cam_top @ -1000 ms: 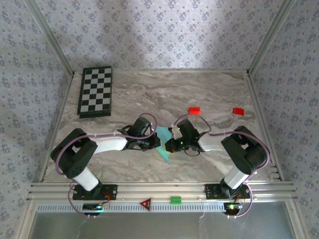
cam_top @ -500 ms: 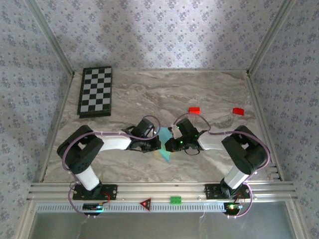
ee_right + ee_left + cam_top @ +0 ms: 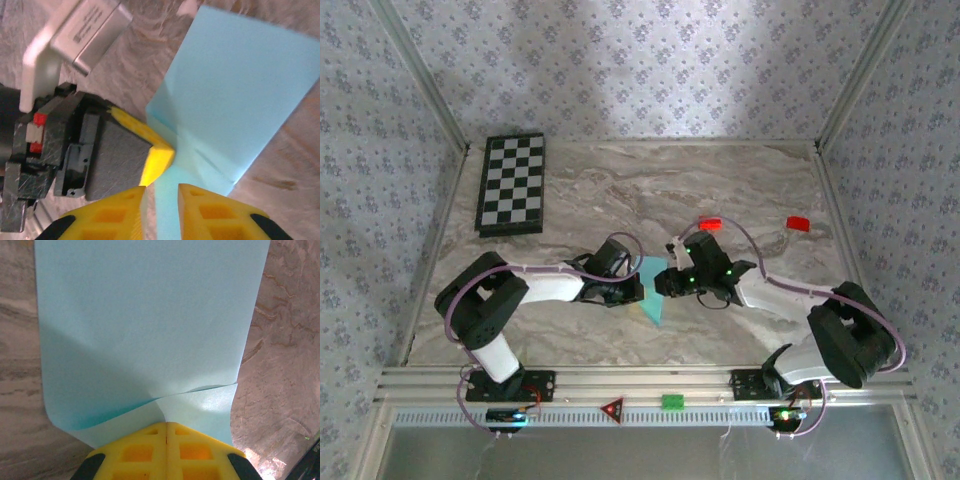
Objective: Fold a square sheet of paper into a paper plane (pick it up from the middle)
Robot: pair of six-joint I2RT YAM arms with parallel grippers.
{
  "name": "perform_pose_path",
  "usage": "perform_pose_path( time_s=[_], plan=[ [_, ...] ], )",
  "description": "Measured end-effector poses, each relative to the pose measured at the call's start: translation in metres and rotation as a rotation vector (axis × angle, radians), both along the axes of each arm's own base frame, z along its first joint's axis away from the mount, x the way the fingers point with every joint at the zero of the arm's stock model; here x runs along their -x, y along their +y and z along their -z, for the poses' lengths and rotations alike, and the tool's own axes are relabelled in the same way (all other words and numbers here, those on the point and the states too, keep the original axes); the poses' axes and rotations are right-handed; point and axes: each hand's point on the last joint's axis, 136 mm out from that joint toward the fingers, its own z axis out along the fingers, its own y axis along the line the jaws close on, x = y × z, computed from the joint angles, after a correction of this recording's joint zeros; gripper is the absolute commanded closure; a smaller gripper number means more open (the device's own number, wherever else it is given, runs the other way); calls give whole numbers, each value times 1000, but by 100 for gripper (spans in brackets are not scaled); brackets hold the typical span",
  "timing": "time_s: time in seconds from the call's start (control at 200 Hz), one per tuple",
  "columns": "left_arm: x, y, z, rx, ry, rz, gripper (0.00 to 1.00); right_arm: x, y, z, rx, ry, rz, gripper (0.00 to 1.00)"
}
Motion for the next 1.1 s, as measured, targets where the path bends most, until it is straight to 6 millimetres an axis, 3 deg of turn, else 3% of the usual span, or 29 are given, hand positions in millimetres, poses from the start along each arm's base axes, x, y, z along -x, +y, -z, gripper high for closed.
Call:
perform_pose_path(
  time_s=[0.225, 0.455, 0.71, 0.944, 1.099],
  plan=[
    [0, 0, 0, 1, -1, -1, 100, 33, 19, 23, 44, 84, -76, 92],
    [0, 0, 0, -1, -3, 0, 100, 43, 18, 47, 95, 157, -88, 94],
    [1, -1, 0, -1, -5, 2, 100, 64, 14, 60, 124, 192, -113, 93],
    [2, -1, 0, -2, -5, 5, 100, 67, 13, 46, 103, 180, -95, 92],
    [2, -1, 0, -2, -6, 4, 100, 59, 22, 35, 62, 184, -65, 93]
  ],
)
